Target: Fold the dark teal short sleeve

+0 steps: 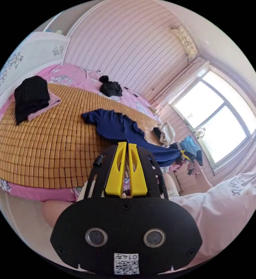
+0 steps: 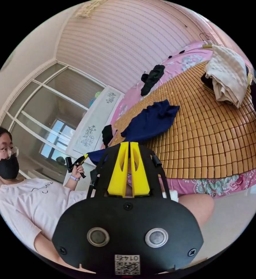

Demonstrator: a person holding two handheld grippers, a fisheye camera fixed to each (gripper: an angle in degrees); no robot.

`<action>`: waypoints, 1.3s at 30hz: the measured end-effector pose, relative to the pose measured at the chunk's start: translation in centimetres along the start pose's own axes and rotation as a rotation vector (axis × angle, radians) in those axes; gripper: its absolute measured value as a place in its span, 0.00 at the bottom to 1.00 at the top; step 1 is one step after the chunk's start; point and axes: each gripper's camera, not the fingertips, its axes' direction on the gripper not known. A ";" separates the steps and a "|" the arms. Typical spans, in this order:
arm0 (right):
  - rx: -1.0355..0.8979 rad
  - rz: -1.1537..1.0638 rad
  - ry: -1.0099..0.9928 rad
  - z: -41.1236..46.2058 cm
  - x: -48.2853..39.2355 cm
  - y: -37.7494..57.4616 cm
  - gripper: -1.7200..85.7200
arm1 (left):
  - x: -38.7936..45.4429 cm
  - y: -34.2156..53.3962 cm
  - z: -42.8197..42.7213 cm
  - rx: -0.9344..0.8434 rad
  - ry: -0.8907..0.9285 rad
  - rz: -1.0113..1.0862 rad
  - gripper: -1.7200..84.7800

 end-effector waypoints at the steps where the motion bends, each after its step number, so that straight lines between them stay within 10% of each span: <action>1: 0.044 -0.053 -0.025 -1.2 -1.5 -0.4 0.02 | 1.9 -1.2 -3.0 0.095 0.052 0.081 0.01; 11: 0.312 -0.661 -0.100 -12.0 -21.0 -7.0 0.02 | 10.9 -6.8 -21.2 0.627 0.163 0.471 0.01; 19: -0.126 -0.232 0.151 2.1 -11.3 -14.5 0.02 | 3.1 -15.3 -7.1 0.233 -0.094 0.117 0.01; 29: 0.396 -0.457 0.004 -5.1 -16.8 -20.5 0.02 | 7.6 -21.7 -10.2 0.507 0.036 0.259 0.01; 39: -0.134 -0.016 0.316 3.5 6.0 -8.8 0.02 | -7.7 -11.0 8.3 -0.134 -0.208 0.042 0.01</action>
